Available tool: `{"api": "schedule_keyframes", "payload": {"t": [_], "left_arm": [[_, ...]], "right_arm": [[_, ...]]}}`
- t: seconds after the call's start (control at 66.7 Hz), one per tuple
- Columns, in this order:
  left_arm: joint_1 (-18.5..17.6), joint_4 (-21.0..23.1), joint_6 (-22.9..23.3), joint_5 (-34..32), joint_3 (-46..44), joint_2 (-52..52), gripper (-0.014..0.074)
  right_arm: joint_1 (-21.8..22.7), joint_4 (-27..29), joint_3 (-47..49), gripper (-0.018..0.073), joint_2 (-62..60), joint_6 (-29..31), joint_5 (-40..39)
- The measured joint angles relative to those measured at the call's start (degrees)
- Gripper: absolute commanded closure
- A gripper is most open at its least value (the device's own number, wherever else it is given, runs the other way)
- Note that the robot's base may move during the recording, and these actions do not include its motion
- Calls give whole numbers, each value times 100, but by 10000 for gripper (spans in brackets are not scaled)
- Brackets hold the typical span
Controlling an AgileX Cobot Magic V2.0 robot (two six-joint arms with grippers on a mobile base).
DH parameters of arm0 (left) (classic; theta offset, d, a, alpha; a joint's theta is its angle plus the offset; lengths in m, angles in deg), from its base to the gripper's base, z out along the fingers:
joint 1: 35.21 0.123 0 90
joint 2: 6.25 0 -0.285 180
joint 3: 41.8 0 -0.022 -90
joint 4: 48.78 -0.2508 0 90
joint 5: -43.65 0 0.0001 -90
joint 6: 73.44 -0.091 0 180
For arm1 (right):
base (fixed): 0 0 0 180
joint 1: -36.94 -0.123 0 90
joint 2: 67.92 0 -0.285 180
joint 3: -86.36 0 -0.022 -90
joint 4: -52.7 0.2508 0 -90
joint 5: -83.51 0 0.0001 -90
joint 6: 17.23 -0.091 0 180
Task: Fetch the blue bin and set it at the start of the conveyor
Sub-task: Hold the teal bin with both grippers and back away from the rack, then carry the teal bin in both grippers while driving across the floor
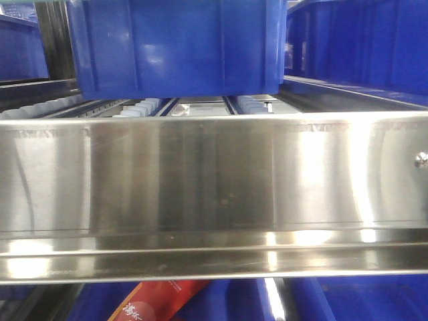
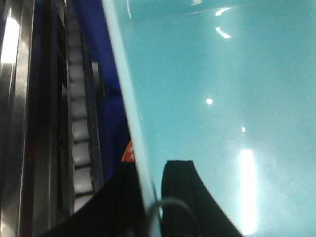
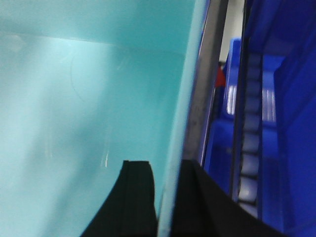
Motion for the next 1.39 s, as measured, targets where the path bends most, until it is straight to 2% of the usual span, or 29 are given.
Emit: {"api": "schedule_keyframes", "payload": {"t": [0.765,1.395], "left_arm": [[70,-359,-19,-2110,12,0,708],[82,-390,-36,-2285,12,0,708]], "right_arm": [[92,-365,-9,712,-32,-11,-991],[106,-365,-9,712,-32,-33,-1042]]}}
